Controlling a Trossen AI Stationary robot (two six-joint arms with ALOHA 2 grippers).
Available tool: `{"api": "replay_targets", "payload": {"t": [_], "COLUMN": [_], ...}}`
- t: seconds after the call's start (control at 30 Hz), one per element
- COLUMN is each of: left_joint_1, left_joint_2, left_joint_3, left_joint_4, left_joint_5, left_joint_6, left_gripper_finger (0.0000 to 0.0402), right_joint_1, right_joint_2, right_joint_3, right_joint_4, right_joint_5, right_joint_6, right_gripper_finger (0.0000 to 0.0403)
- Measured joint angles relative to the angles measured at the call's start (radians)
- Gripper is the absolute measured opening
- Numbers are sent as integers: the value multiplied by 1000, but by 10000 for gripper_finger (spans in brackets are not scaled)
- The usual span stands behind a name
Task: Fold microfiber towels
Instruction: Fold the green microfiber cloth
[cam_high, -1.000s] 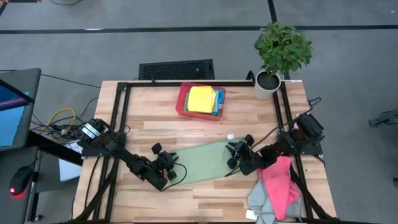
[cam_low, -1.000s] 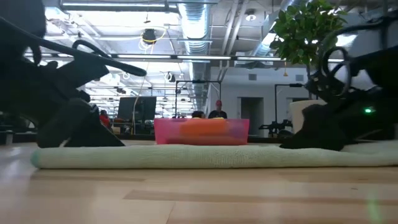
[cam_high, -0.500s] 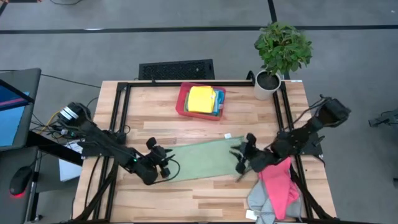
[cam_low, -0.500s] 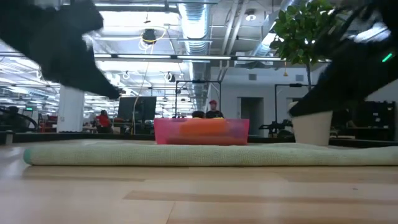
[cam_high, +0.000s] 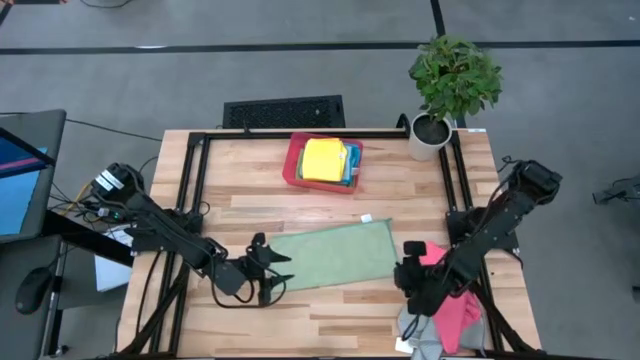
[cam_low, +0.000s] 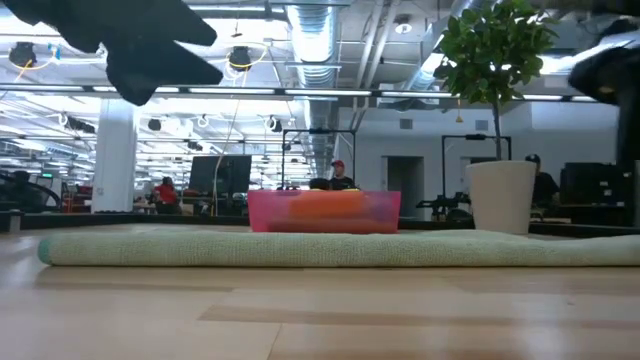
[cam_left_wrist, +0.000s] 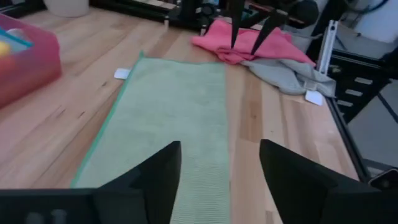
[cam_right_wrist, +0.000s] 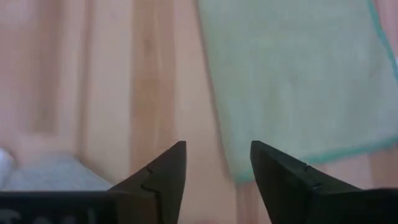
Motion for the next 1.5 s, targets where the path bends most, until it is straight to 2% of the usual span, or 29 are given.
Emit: {"api": "replay_targets", "payload": {"t": [0.2,0.37,0.6,0.7,0.83,1.1,1.17,1.33,1.5], "left_joint_1": [5,11,11,11,11,11,11,10,10], "left_joint_2": [38,48,48,48,48,48,48,48,48], "left_joint_3": [0,0,0,0,0,0,0,0,0], "left_joint_4": [-8,-10,-12,-12,-12,-12,-12,-12,-12], "left_joint_5": [-23,-10,-10,-10,-5,51,64,90,96], "left_joint_6": [-26,-50,-47,-48,-49,-65,-69,-73,-71], "left_gripper_finger": [244,246,246,246,246,246,246,246,246], "right_joint_1": [21,-12,-41,-45,-48,-73,-73,-78,-101], "right_joint_2": [96,151,230,253,257,246,247,253,252], "right_joint_3": [-2,-3,-2,3,2,1,9,92,185], "right_joint_4": [-18,20,9,7,10,-7,-20,-142,-244], "right_joint_5": [16,12,-26,-31,-40,-89,-88,-66,0], "right_joint_6": [42,-1,-27,-27,-27,3,-4,-44,-106], "right_gripper_finger": [208,204,234,233,190,44,18,21,12]}}
